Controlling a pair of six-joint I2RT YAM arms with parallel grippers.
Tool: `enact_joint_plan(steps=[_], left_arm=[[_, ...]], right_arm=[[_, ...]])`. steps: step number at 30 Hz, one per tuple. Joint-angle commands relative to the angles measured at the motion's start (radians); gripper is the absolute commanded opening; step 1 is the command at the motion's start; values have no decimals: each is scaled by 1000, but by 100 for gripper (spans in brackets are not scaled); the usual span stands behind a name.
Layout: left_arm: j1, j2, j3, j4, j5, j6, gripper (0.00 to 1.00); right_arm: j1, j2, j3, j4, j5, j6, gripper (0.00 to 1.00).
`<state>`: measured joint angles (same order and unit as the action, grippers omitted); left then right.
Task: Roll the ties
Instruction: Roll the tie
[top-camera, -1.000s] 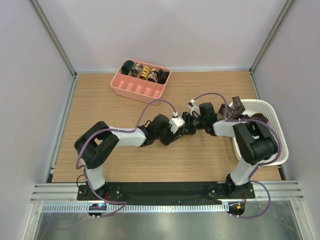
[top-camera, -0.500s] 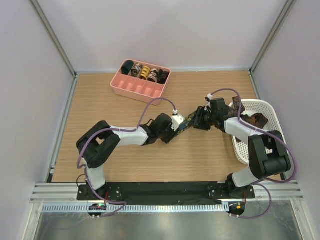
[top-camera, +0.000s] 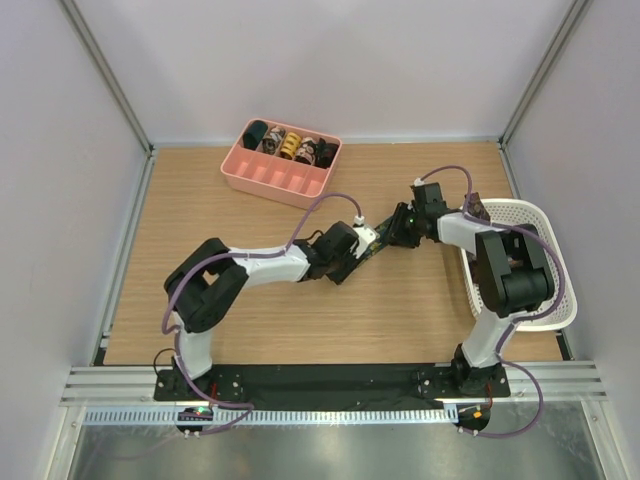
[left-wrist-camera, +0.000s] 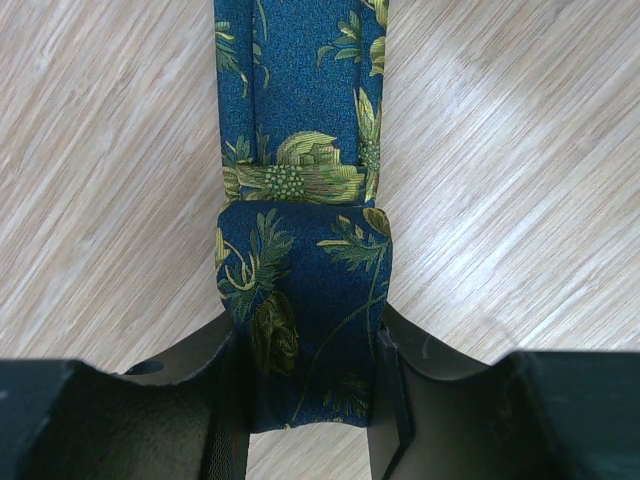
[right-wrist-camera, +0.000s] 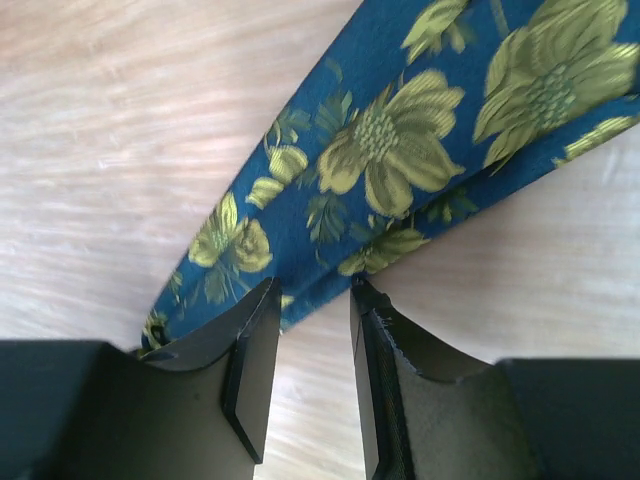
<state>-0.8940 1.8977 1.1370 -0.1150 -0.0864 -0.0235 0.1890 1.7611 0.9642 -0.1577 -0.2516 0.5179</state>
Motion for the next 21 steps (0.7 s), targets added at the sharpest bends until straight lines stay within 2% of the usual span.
enact_joint_plan(steps=[1, 4, 6, 12, 15, 19, 21], left_arm=[[-2, 67, 26, -262, -30, -13, 21], [-3, 106, 99, -372, -21, -33, 22], [-3, 127, 159, -428, -19, -50, 22], [-2, 204, 265, -601, -3, -55, 21], [-2, 261, 343, -707, -1, -53, 21], [0, 322, 435, -791, -9, -62, 20], [0, 342, 480, -828, 7, -62, 20]], right_arm=[[1, 47, 77, 21, 48, -4, 41], [0, 46, 97, 21, 49, -15, 41], [1, 5, 55, 43, 55, -25, 42], [7, -332, -178, 106, 55, -93, 50], [65, -515, -278, 95, 80, -131, 55], [214, -719, -369, 66, 205, -137, 55], [311, -803, -424, 87, 210, -142, 56]])
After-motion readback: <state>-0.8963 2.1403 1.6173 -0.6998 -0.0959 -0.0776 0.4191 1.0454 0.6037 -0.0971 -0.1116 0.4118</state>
